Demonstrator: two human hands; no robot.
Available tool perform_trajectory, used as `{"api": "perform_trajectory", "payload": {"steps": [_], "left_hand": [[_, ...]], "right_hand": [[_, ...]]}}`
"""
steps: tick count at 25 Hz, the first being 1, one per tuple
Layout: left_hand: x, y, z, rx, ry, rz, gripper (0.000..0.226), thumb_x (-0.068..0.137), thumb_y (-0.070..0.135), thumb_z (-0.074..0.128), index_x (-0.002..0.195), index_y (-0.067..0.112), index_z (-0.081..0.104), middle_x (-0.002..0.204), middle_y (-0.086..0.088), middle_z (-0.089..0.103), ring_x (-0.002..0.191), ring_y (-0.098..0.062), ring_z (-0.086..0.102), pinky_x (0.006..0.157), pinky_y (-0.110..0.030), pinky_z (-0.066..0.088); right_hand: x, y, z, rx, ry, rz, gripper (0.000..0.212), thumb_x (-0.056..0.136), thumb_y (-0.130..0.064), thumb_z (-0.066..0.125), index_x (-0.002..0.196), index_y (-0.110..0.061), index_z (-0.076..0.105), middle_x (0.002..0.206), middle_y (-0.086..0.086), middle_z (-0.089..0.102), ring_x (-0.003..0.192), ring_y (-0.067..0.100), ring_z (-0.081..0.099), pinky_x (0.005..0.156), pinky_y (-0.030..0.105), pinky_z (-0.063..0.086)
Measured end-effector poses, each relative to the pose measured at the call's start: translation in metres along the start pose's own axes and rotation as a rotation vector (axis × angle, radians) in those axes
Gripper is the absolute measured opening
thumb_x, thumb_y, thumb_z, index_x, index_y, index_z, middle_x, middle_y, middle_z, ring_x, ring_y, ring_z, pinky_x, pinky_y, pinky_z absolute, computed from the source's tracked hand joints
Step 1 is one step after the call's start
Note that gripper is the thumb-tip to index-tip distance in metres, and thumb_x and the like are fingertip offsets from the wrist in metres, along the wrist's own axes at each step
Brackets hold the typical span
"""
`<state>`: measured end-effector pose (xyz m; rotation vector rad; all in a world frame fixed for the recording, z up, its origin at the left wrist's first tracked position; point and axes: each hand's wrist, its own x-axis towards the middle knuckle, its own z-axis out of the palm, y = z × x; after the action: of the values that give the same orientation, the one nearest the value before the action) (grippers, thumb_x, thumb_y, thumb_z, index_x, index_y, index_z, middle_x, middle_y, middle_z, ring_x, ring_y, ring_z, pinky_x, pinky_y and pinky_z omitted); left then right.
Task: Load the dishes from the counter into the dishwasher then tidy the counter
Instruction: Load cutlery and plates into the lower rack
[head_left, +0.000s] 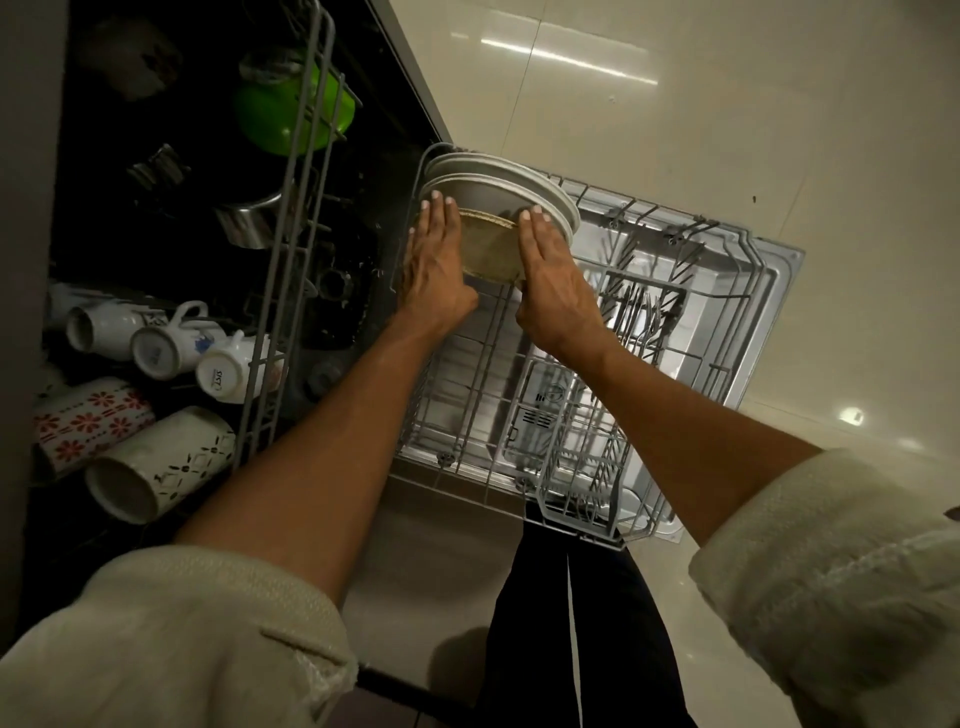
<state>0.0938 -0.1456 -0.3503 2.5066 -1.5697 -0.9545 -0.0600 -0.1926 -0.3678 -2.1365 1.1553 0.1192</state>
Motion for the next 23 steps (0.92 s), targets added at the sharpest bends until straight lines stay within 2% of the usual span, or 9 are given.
{"api": "perform_trajectory", "payload": {"steps": [2,5,8,12,16,19,21,23], "left_hand": [[-0.013,0.005,-0.003,0.013,-0.002,-0.006,0.103,0.075,-0.003,0.062,0.157,0.003,0.000,0.165,-0.016,-0.004,0.153,-0.026,-0.007,0.125,-0.040,0.001],[-0.041,0.013,-0.006,0.049,-0.008,0.001,0.103,0.075,-0.001,0.063,0.157,0.004,0.000,0.165,-0.015,-0.004,0.153,-0.025,-0.006,0.125,-0.039,0.002],[-0.076,0.024,-0.004,0.085,-0.018,0.014,0.102,0.077,0.001,0.062,0.157,0.006,-0.002,0.165,-0.013,-0.007,0.153,-0.024,-0.008,0.125,-0.037,0.001],[-0.132,0.042,-0.009,0.135,-0.030,-0.035,0.100,0.084,0.012,0.062,0.156,0.008,-0.008,0.165,-0.011,-0.013,0.152,-0.023,-0.013,0.124,-0.039,0.001],[-0.196,0.056,-0.014,0.101,-0.037,-0.063,0.089,0.092,0.013,0.050,0.155,0.010,-0.012,0.164,-0.010,-0.017,0.151,-0.021,-0.017,0.124,-0.040,0.000],[-0.249,0.064,-0.018,0.088,-0.004,-0.120,0.082,0.097,0.020,0.044,0.155,0.011,-0.014,0.164,-0.008,-0.018,0.151,-0.019,-0.018,0.124,-0.039,-0.003],[-0.289,0.067,-0.022,0.055,0.042,-0.153,0.082,0.099,0.024,0.045,0.155,0.011,-0.013,0.164,-0.009,-0.017,0.151,-0.019,-0.017,0.125,-0.039,-0.002],[-0.334,0.069,-0.027,0.027,0.098,-0.178,0.083,0.098,0.025,0.047,0.155,0.010,-0.012,0.164,-0.009,-0.015,0.151,-0.019,-0.016,0.125,-0.039,-0.002]], "right_hand": [[-0.009,-0.007,-0.006,-0.037,-0.022,-0.016,0.093,0.088,0.004,0.057,0.159,-0.007,-0.003,0.168,0.014,-0.003,0.155,0.028,-0.001,0.122,0.033,0.007],[-0.030,-0.017,-0.016,-0.115,-0.069,-0.059,0.093,0.088,-0.004,0.057,0.159,-0.007,-0.003,0.167,0.014,-0.005,0.155,0.028,-0.001,0.125,0.040,0.017],[-0.057,-0.027,-0.025,-0.225,-0.136,-0.122,0.087,0.093,-0.015,0.052,0.158,-0.006,-0.005,0.167,0.016,-0.006,0.155,0.028,-0.004,0.127,0.040,0.008],[-0.104,-0.045,-0.036,-0.328,-0.142,-0.186,0.085,0.097,-0.024,0.049,0.158,-0.007,-0.008,0.167,0.016,-0.007,0.155,0.027,-0.005,0.126,0.039,0.001],[-0.155,-0.069,-0.051,-0.419,-0.180,-0.272,0.082,0.102,-0.038,0.040,0.157,-0.009,-0.013,0.165,0.012,-0.014,0.154,0.025,-0.011,0.119,0.035,-0.014],[-0.199,-0.089,-0.053,-0.458,-0.180,-0.346,0.081,0.102,-0.044,0.036,0.158,-0.011,-0.012,0.165,0.012,-0.014,0.153,0.025,-0.013,0.122,0.039,-0.011],[-0.231,-0.105,-0.055,-0.463,-0.179,-0.386,0.081,0.101,-0.043,0.037,0.158,-0.011,-0.011,0.165,0.012,-0.014,0.154,0.025,-0.014,0.125,0.040,-0.006],[-0.266,-0.123,-0.058,-0.476,-0.181,-0.431,0.082,0.101,-0.042,0.038,0.158,-0.010,-0.011,0.164,0.011,-0.017,0.153,0.025,-0.015,0.125,0.039,-0.007]]}}
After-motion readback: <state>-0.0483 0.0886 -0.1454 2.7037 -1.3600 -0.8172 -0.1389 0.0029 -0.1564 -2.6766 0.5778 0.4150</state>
